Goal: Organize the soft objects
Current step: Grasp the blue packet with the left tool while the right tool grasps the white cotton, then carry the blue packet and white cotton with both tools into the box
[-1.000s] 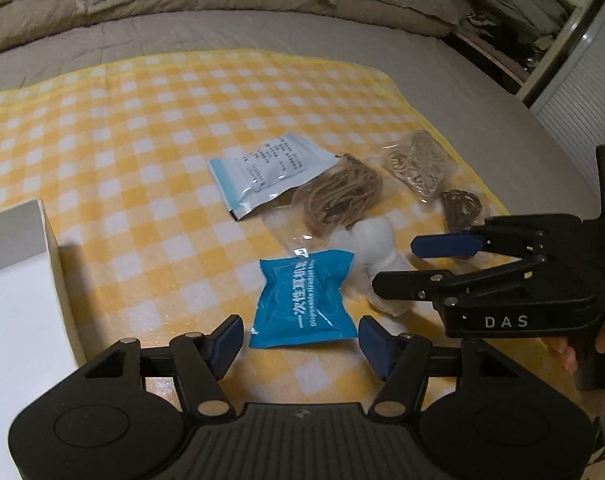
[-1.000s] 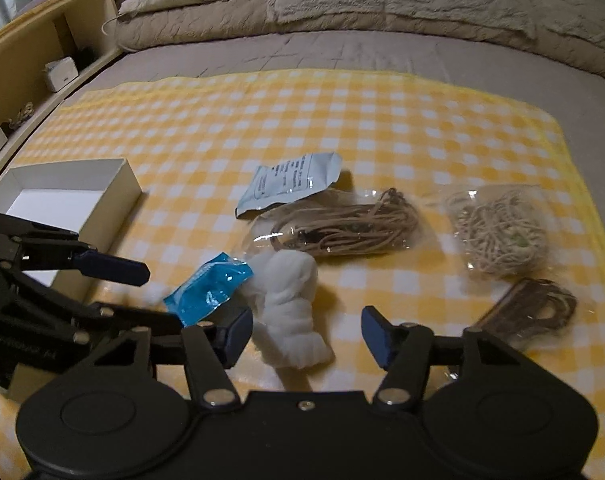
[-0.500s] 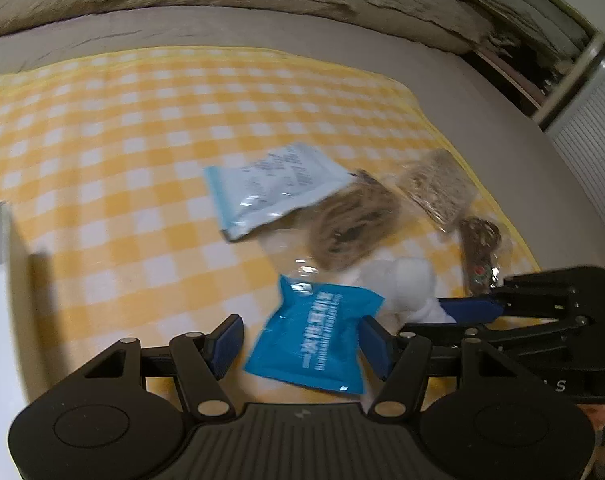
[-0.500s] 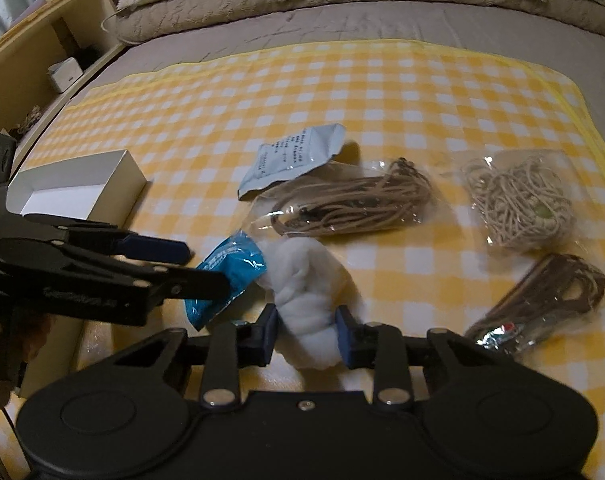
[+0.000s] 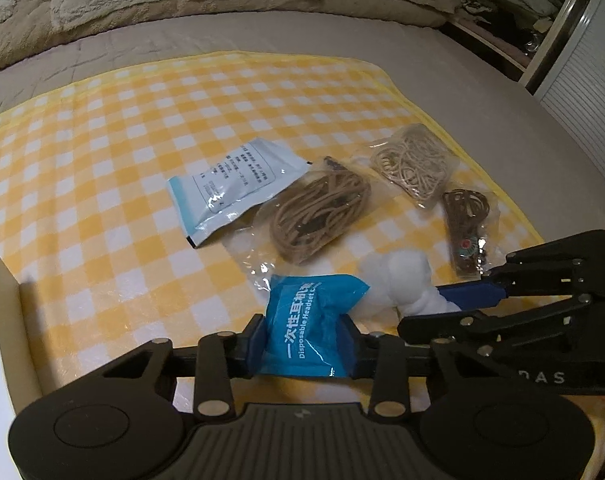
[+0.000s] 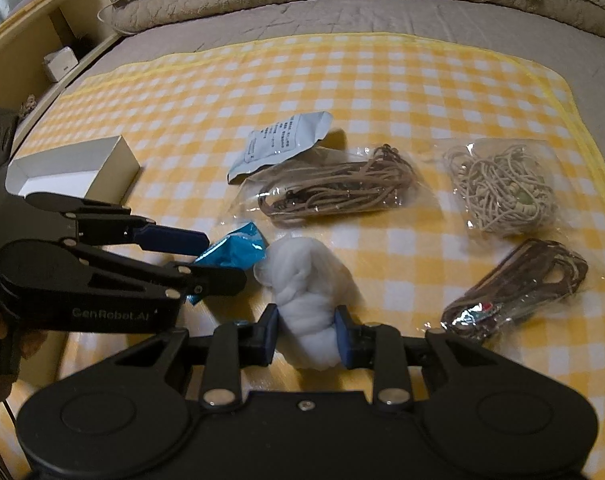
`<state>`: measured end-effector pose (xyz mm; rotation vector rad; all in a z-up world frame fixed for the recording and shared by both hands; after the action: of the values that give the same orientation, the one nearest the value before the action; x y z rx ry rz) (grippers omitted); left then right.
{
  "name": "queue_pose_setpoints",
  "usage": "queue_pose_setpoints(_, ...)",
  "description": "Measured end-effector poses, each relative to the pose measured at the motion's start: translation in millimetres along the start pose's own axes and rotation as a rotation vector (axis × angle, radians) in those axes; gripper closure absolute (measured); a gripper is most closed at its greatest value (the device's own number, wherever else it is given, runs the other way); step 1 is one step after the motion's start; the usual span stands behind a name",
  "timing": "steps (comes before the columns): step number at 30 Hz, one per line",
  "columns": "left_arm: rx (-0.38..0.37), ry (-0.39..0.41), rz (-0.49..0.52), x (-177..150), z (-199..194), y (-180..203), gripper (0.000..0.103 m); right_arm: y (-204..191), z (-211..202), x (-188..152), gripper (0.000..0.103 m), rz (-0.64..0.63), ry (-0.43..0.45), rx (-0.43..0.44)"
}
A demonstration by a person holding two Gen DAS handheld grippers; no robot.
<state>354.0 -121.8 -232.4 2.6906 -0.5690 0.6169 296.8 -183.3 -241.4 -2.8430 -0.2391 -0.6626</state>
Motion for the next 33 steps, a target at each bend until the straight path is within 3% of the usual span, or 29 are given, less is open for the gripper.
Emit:
queue_pose_setpoints(6, 0.014, -0.009, -0.001, -4.4, -5.5, 1.3, 0.065, 4.8, -7.4, -2.5, 0.074, 0.014, -0.005, -0.044)
queue_pose_setpoints(14, 0.024, 0.052, -0.03, -5.0, -36.7, 0.9, 0.068, 0.4, -30.3, -6.2, 0.074, 0.013, 0.021, -0.078)
queue_pose_setpoints(25, 0.035, 0.199, -0.05, -5.1, -103.9, 5.5, 0.068, -12.1, -81.8, 0.4, 0.074, 0.052, 0.15, -0.115)
queue_pose_setpoints(33, 0.087, 0.303, -0.071, -11.9, -152.6, -3.4, 0.068, -27.2, -116.4, 9.6, 0.074, 0.096, 0.261, -0.12)
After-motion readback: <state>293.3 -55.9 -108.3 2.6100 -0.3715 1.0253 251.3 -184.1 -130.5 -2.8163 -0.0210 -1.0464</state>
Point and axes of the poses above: each gripper's, at about its wrist camera, not at the fingertips, and z roughly the way its jaws point, y to its right, x to its top, the point moved 8 cm from there along z, roughly the way its jaws point, and after that the axes turned 4 degrees about -y, right-handed, at the moved point
